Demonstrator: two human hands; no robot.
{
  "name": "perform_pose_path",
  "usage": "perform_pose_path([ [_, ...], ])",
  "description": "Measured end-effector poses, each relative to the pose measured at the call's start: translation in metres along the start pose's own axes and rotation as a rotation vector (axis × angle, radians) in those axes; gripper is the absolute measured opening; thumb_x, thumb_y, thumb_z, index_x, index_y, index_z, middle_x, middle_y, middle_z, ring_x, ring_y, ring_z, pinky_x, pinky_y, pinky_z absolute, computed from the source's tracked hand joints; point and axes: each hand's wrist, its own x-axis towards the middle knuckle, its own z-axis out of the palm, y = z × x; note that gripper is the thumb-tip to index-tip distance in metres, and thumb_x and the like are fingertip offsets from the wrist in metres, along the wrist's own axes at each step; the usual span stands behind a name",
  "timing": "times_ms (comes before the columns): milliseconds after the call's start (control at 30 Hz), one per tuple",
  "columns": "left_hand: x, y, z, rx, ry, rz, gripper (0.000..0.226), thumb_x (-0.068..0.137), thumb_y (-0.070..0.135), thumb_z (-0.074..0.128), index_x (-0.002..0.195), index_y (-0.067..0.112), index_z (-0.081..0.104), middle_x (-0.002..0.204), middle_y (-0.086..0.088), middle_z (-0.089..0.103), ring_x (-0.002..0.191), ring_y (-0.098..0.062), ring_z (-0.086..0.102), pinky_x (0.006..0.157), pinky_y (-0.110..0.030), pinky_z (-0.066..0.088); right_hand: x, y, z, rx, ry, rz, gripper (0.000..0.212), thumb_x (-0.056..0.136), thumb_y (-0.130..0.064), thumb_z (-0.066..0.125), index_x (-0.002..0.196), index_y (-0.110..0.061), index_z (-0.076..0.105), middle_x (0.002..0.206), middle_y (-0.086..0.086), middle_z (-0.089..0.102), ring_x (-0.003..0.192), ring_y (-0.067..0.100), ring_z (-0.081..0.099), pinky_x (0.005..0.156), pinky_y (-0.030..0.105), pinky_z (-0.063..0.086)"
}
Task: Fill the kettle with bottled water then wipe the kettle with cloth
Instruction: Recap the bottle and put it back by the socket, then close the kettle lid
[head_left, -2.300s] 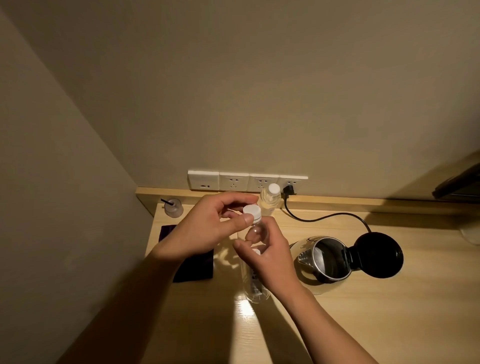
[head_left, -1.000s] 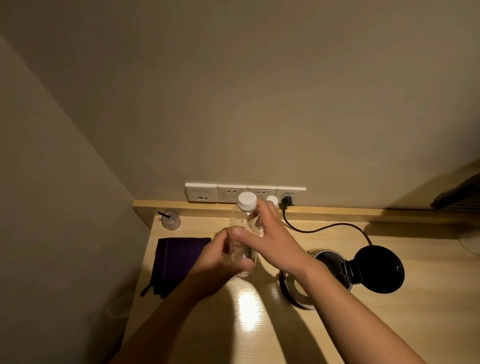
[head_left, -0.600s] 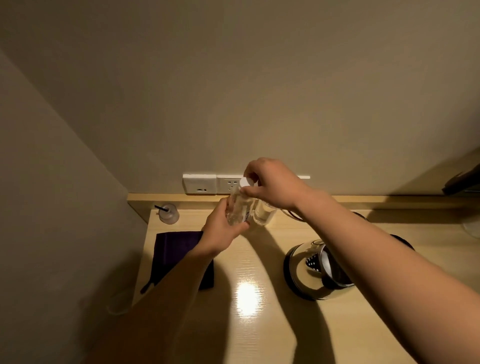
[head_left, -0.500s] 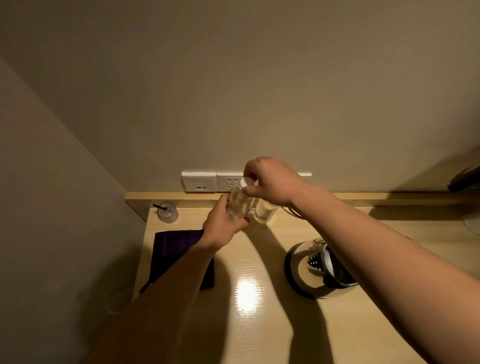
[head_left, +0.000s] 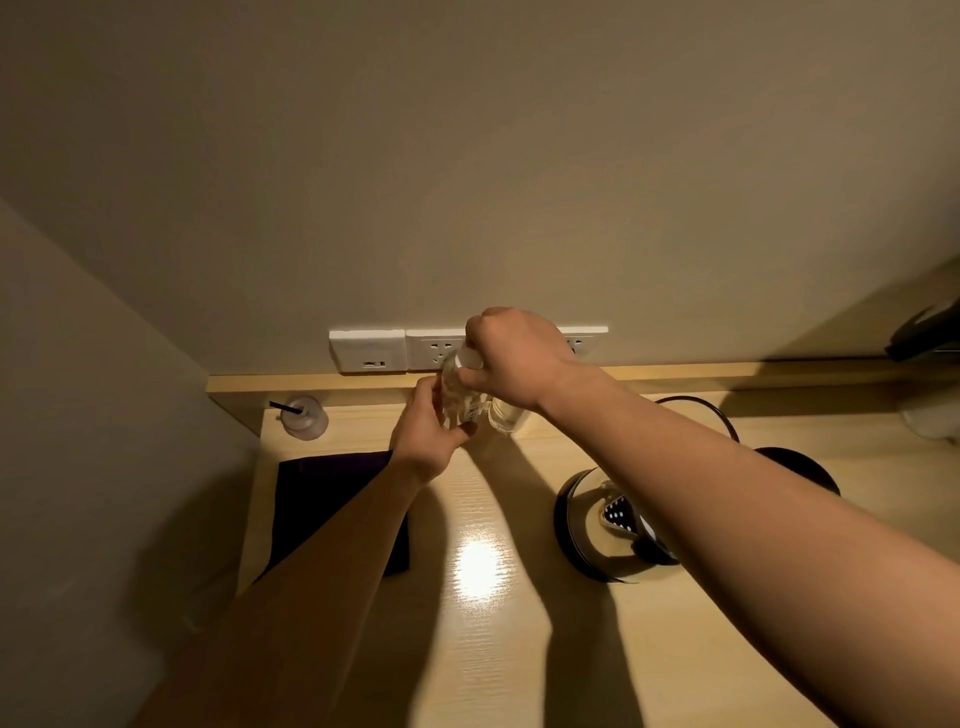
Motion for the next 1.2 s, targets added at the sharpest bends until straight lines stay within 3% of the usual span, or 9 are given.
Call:
perform_pose_path([
  [267, 0.002, -0.006, 0.0, 0.001, 0.01, 0.019, 0.074, 0.071, 0.017, 0.089, 0.136, 0.023, 0.052, 0.125, -0.005, 0.054, 0.11, -0.033, 0.063, 0.096, -0.055, 0.055, -0.008, -0.001, 0.004, -0.006, 0.033, 0.027, 0.045, 0.09, -0.051, 0.068, 0.109, -0.01, 0.068, 0.105, 0.011, 0.066, 0.093, 0.034, 0.065, 0.069, 0.036, 0.04],
  [400, -0.001, -0.007, -0.005, -0.016, -0.012, -0.005, 0.086, 0.07, 0.012, 0.09, 0.143, 0.021, 0.047, 0.132, -0.006, 0.056, 0.119, -0.027, 0.061, 0.103, -0.05, 0.054, -0.016, -0.002, 0.0, -0.009, 0.055, 0.037, 0.053, 0.09, -0.055, 0.069, 0.117, -0.01, 0.067, 0.111, 0.01, 0.064, 0.098, 0.033, 0.066, 0.071, 0.035, 0.039],
  [533, -0.02, -0.008, -0.023, -0.064, 0.018, -0.058, 0.095, 0.074, 0.015, 0.092, 0.152, 0.021, 0.038, 0.146, -0.004, 0.049, 0.13, -0.023, 0.052, 0.111, -0.043, 0.048, -0.043, 0.01, -0.022, 0.072, 0.104, 0.076, 0.059, 0.091, -0.058, 0.069, 0.128, -0.013, 0.064, 0.12, 0.007, 0.063, 0.106, 0.03, 0.066, 0.085, 0.041, 0.053],
  [700, -0.082, -0.003, -0.03, -0.082, 0.171, -0.088, 0.085, 0.069, 0.021, 0.091, 0.141, 0.014, 0.047, 0.132, -0.008, 0.047, 0.119, -0.027, 0.053, 0.104, -0.041, 0.05, -0.125, 0.058, -0.066, 0.254, 0.239, 0.14, 0.057, 0.09, -0.061, 0.064, 0.129, -0.02, 0.065, 0.116, -0.005, 0.064, 0.099, 0.012, 0.059, 0.09, 0.04, 0.053],
  [767, -0.108, 0.006, -0.02, -0.076, 0.078, -0.067, 0.089, 0.065, 0.03, 0.09, 0.142, 0.016, 0.047, 0.132, -0.006, 0.048, 0.119, -0.026, 0.053, 0.1, -0.037, 0.049, -0.163, 0.085, -0.08, 0.243, 0.221, 0.202, 0.057, 0.088, -0.061, 0.064, 0.13, -0.023, 0.065, 0.114, -0.009, 0.063, 0.103, 0.01, 0.058, 0.095, 0.043, 0.053],
  [867, -0.132, 0.029, 0.01, -0.021, -0.192, 0.028, 0.102, 0.067, 0.034, 0.092, 0.152, 0.025, 0.038, 0.148, 0.002, 0.046, 0.134, -0.017, 0.047, 0.113, -0.037, 0.044, -0.213, 0.126, -0.09, 0.243, 0.147, 0.32, 0.06, 0.085, -0.056, 0.074, 0.133, -0.023, 0.064, 0.122, -0.006, 0.067, 0.115, 0.014, 0.061, 0.102, 0.048, 0.051],
  [967, -0.137, 0.061, 0.042, -0.009, -0.417, 0.071, 0.119, 0.061, 0.045, 0.092, 0.158, 0.043, 0.023, 0.165, 0.01, 0.031, 0.15, -0.012, 0.031, 0.123, -0.042, 0.034, -0.252, 0.159, -0.085, 0.359, -0.004, 0.404, 0.079, 0.077, -0.05, 0.085, 0.145, -0.023, 0.056, 0.14, -0.006, 0.062, 0.125, 0.007, 0.052, 0.102, 0.031, 0.043],
  [1100, -0.135, 0.084, 0.074, 0.011, -0.484, 0.092, 0.126, 0.057, 0.044, 0.094, 0.155, 0.056, 0.016, 0.17, 0.015, 0.024, 0.153, -0.011, 0.026, 0.123, -0.048, 0.035, -0.283, 0.185, -0.061, 0.508, -0.262, 0.407, 0.106, 0.072, -0.043, 0.094, 0.16, -0.03, 0.036, 0.161, -0.013, 0.042, 0.144, 0.004, 0.038, 0.118, 0.027, 0.031],
  [1200, -0.137, 0.086, 0.091, 0.032, -0.474, 0.132, 0.121, 0.057, 0.044, 0.094, 0.154, 0.056, 0.023, 0.163, 0.015, 0.037, 0.148, -0.009, 0.037, 0.118, -0.034, 0.038, -0.287, 0.192, -0.041, 0.543, -0.242, 0.368, 0.107, 0.073, -0.033, 0.096, 0.16, -0.034, 0.034, 0.163, -0.014, 0.04, 0.15, 0.008, 0.036, 0.121, 0.026, 0.028],
])
